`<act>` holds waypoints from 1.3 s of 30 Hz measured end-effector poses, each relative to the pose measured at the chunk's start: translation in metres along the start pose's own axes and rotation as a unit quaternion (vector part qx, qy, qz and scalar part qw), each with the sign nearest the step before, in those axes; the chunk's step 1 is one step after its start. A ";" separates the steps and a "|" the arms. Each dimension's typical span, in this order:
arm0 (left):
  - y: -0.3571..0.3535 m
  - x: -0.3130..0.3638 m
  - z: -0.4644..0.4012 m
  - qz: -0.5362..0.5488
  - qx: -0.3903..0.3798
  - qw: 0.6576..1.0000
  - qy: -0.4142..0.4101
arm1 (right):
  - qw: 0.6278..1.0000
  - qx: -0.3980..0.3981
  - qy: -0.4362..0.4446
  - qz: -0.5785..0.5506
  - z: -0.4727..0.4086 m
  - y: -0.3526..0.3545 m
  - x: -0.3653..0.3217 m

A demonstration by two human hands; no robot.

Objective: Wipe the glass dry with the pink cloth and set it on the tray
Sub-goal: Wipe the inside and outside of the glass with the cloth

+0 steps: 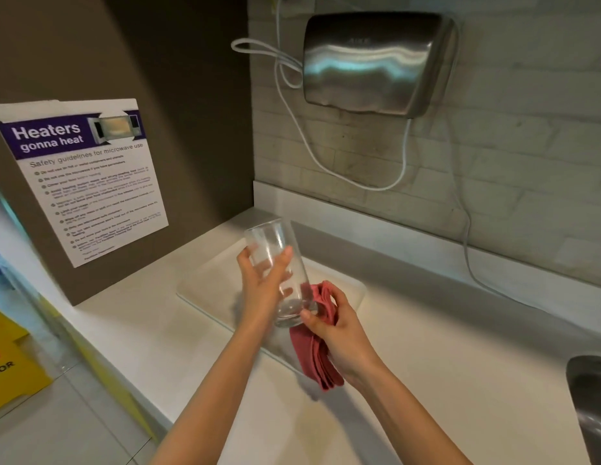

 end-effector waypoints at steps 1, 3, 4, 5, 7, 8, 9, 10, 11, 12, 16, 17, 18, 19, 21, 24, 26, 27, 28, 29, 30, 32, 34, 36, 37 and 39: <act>0.005 -0.007 -0.002 0.047 0.002 0.998 0.033 | 1.000 0.005 0.005 0.024 0.002 0.003 -0.003; 0.011 -0.018 -0.004 0.134 -0.006 0.986 0.096 | 0.998 0.036 0.030 0.046 0.006 0.010 -0.016; 0.011 -0.021 -0.005 0.162 -0.019 0.980 0.117 | 0.995 0.057 0.059 0.054 0.007 0.013 -0.027; 0.010 -0.026 -0.006 0.178 -0.032 0.975 0.130 | 0.990 0.073 0.100 0.071 0.009 0.014 -0.040; 0.008 -0.035 -0.005 0.191 -0.038 0.967 0.166 | 0.967 0.077 0.202 0.137 0.012 0.005 -0.069; -0.003 -0.040 0.002 0.194 -0.050 0.959 0.198 | 0.947 0.060 0.251 0.190 0.014 -0.005 -0.082; -0.020 -0.036 0.013 0.221 -0.104 0.944 0.220 | 0.920 0.027 0.296 0.256 0.016 -0.019 -0.092; -0.028 -0.025 0.021 0.196 -0.134 0.957 0.168 | 0.883 -0.019 0.335 0.329 0.018 -0.035 -0.096; -0.031 -0.022 0.024 0.236 -0.157 0.945 0.163 | 0.839 -0.070 0.368 0.396 0.021 -0.049 -0.095; -0.029 -0.024 0.025 0.298 -0.121 0.923 0.212 | 0.797 -0.110 0.392 0.445 0.024 -0.060 -0.090; -0.013 -0.048 0.007 0.248 -0.138 0.933 0.221 | 0.746 -0.182 0.415 0.489 0.036 -0.061 -0.071; 0.002 -0.051 -0.003 0.245 -0.115 0.938 0.216 | 0.739 -0.201 0.423 0.485 0.041 -0.057 -0.068; -0.001 -0.056 -0.003 0.246 -0.109 0.938 0.220 | 0.733 -0.220 0.431 0.479 0.045 -0.054 -0.066; 0.000 -0.057 -0.004 0.248 -0.114 0.936 0.222 | 0.732 -0.234 0.433 0.470 0.047 -0.050 -0.064; -0.009 -0.058 0.001 0.235 -0.138 0.935 0.225 | 0.748 -0.239 0.422 0.454 0.041 -0.043 -0.065; -0.021 -0.058 0.009 0.255 -0.180 0.918 0.244 | 0.806 -0.170 0.365 0.434 0.013 -0.035 -0.080; -0.026 -0.061 0.011 0.246 -0.179 0.922 0.240 | 0.846 -0.092 0.321 0.417 -0.006 -0.030 -0.090; -0.026 -0.061 0.010 0.249 -0.177 0.923 0.234 | 0.854 -0.072 0.309 0.411 -0.010 -0.031 -0.091; -0.025 -0.062 0.008 0.254 -0.176 0.923 0.230 | 0.857 -0.075 0.304 0.409 -0.010 -0.035 -0.089; -0.024 -0.060 0.007 0.264 -0.181 0.919 0.230 | 0.851 -0.100 0.308 0.413 -0.005 -0.040 -0.082; -0.022 -0.058 0.005 0.269 -0.183 0.916 0.233 | 0.837 -0.138 0.317 0.423 0.003 -0.045 -0.073; -0.011 -0.059 -0.001 0.247 -0.160 0.927 0.232 | 0.799 -0.207 0.347 0.446 0.023 -0.048 -0.059; -0.003 -0.064 -0.004 0.196 -0.140 0.943 0.230 | 0.760 -0.243 0.378 0.469 0.034 -0.044 -0.057; -0.010 -0.067 0.001 0.178 -0.157 0.943 0.233 | 0.749 -0.223 0.390 0.488 0.027 -0.040 -0.064; -0.015 -0.066 0.004 0.173 -0.173 0.942 0.231 | 0.762 -0.192 0.381 0.487 0.018 -0.038 -0.070; -0.023 -0.063 0.006 0.163 -0.187 0.946 0.211 | 0.803 -0.106 0.351 0.469 -0.003 -0.034 -0.086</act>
Point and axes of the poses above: each hand's wrist, its own z-axis away from the middle knuckle, its own y-axis out of the back of the hand, x = y × z, the point moved 8 cm from there along -z, towards the middle knuckle, and after that the axes turned 3 degrees about y, right-handed, at the moved point
